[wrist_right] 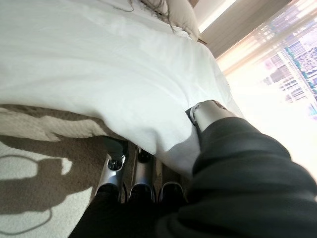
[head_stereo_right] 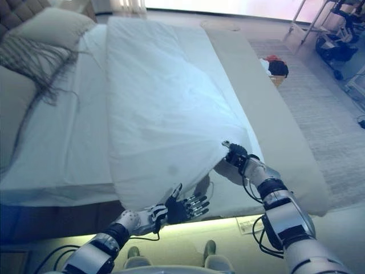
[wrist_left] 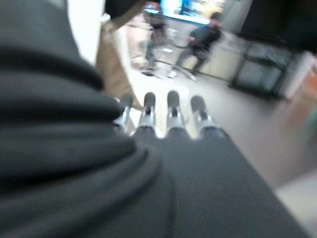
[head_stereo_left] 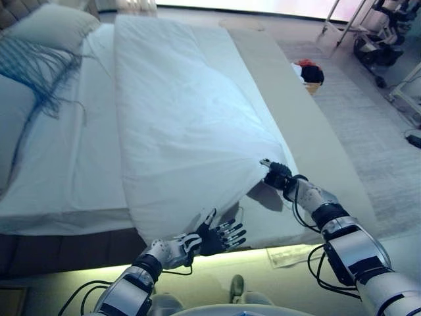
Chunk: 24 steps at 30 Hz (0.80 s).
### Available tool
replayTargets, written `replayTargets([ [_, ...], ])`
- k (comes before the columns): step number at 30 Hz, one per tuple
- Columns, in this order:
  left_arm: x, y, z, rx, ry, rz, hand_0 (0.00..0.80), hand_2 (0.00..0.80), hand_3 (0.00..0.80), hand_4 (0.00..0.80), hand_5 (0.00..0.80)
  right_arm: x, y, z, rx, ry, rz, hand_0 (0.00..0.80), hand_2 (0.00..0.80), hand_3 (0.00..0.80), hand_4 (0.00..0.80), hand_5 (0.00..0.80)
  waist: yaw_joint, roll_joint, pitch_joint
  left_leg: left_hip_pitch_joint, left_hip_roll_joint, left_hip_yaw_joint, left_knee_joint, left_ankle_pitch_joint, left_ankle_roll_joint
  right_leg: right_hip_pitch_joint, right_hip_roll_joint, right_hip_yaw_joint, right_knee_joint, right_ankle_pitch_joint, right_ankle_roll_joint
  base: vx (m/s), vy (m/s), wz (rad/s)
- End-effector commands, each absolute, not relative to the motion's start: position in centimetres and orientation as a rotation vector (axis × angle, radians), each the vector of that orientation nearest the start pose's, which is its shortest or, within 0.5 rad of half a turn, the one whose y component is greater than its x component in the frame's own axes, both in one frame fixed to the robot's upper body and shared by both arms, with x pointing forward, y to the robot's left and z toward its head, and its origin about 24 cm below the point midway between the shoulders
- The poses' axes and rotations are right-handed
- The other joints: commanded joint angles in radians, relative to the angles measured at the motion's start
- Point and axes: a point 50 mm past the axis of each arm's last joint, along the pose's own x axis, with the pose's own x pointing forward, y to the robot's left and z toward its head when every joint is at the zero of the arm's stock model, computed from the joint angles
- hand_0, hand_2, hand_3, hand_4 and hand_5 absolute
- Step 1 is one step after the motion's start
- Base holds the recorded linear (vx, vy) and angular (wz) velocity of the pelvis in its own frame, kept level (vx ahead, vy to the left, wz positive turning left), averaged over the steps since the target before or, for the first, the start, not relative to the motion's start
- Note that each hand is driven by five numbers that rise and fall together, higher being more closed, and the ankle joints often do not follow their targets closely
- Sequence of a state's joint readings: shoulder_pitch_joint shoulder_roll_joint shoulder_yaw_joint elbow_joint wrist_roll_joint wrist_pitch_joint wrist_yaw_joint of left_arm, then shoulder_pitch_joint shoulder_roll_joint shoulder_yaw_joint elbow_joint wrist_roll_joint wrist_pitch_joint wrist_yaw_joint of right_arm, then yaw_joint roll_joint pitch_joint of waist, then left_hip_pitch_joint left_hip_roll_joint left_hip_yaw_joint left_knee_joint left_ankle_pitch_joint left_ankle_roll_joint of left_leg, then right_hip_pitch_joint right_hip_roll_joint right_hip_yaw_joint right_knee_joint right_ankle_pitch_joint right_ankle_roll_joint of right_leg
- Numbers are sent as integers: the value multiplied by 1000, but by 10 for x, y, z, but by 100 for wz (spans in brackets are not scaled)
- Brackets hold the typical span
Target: Make the bed neatly
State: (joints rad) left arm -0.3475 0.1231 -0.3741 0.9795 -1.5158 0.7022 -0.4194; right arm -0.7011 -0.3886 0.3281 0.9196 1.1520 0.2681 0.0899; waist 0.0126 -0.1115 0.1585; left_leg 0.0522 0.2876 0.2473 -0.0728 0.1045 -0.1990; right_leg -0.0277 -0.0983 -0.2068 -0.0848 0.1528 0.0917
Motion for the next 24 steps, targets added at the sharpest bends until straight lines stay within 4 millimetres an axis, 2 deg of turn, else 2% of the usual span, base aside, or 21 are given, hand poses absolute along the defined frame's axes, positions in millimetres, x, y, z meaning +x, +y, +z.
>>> replayTargets([
  [1,253,46,-48,-1574,1045,-395,0,0,0,0,0,389,-168,121,676,159,208,800,800,800,800,800,-13,-48,89,-55,17,-26,31,-27,32,15,-15,-16,62,-89,39,-90,-190,-10],
  [5,265,49,-47,-1674,966,-222,0,0,0,0,0,383,-157,128,724,114,238,800,800,800,800,800,-26,-77,114,-75,31,-26,40,-28,28,0,-2,-14,59,-84,36,-28,-145,-6],
  [7,275,55,-44,-1756,843,-138,0,0,0,0,0,379,-155,126,733,104,261,800,800,800,800,800,-35,-92,122,-83,40,-24,50,-29,24,-5,7,-11,61,-86,34,3,-115,-1],
  [12,294,70,-39,-1787,569,15,0,0,0,0,0,369,-154,118,753,80,292,800,800,800,800,800,-46,-118,135,-91,63,-25,73,-38,14,-1,22,-16,65,-92,32,29,-102,-2],
  [18,310,89,-22,-1805,268,36,0,0,0,0,0,357,-155,111,767,60,315,800,800,800,800,800,-55,-140,144,-103,71,-40,79,-44,8,-3,26,-22,72,-100,35,22,-51,-1],
  [24,312,96,-19,-1782,186,66,0,0,0,0,0,353,-157,97,772,109,302,800,800,800,800,800,-48,-136,137,-93,63,-53,66,-41,8,7,18,-33,72,-105,36,32,15,3],
])
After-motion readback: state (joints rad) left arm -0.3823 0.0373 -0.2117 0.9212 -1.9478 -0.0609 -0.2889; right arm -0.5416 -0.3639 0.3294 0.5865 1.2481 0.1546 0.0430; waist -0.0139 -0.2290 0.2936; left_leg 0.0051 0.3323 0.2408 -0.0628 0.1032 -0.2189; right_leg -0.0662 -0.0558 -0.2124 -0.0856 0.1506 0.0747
